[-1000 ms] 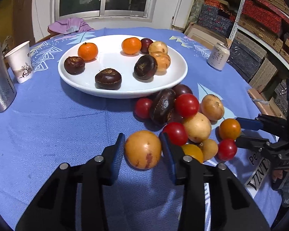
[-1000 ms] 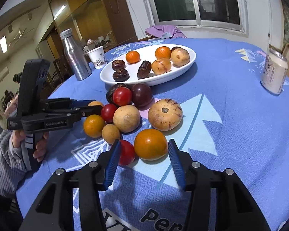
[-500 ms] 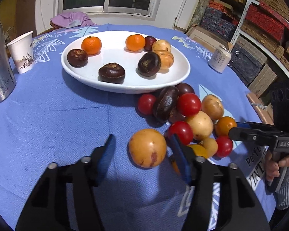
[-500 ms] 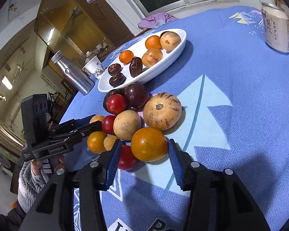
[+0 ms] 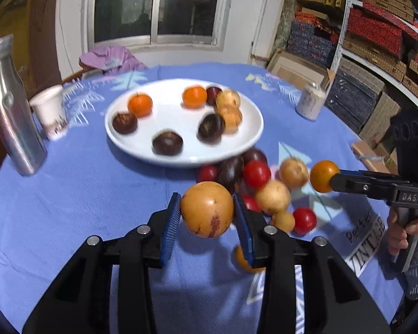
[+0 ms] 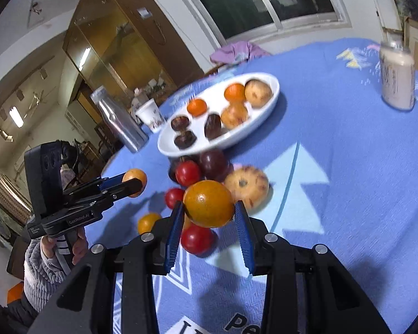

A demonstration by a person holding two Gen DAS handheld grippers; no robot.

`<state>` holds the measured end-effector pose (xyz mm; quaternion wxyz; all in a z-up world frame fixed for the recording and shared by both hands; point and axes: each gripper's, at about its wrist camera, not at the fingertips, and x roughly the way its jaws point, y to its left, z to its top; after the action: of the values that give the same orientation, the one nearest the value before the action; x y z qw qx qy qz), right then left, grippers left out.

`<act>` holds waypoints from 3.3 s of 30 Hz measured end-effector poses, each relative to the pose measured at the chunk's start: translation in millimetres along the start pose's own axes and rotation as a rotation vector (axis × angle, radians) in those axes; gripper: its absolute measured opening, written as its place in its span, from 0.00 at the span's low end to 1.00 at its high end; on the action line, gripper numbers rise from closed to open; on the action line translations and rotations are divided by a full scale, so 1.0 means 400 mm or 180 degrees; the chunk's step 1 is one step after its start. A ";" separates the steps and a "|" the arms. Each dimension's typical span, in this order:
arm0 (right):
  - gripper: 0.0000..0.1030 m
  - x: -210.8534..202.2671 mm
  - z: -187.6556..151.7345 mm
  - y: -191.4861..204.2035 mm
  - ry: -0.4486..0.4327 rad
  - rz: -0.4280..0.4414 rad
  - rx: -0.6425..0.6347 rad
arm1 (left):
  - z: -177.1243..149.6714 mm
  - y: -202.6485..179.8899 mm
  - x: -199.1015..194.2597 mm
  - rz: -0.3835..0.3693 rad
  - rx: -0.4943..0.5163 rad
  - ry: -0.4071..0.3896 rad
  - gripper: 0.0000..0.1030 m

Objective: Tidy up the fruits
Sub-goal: 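Carry both fruits over the white plate and open both grippers, then move both open grippers back to the fruit cluster, then grasp an orange persimmon with the left gripper while the right gripper grasps a red tomato, then carry both fruits over the white plate and open both grippers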

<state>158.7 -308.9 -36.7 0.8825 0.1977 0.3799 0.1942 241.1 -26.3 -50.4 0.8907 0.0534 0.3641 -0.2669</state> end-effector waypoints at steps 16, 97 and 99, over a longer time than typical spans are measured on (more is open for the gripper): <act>0.36 0.301 0.321 0.038 0.0101 -0.0516 -0.0305 | 0.250 0.112 0.240 0.0547 -0.0335 0.0074 0.36; 0.31 0.029 0.043 0.128 0.0051 -0.0448 -0.0745 | 0.037 -0.077 -0.002 0.0390 0.0308 -0.0012 0.36; 0.31 0.046 0.103 0.131 0.0013 -0.0478 -0.0750 | 0.096 -0.053 0.016 0.0410 0.0220 -0.0073 0.36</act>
<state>191.1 -264.0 4.5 0.9109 0.0633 0.3700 0.1712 258.0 -58.3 -24.6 0.9077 0.1044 0.3403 -0.2220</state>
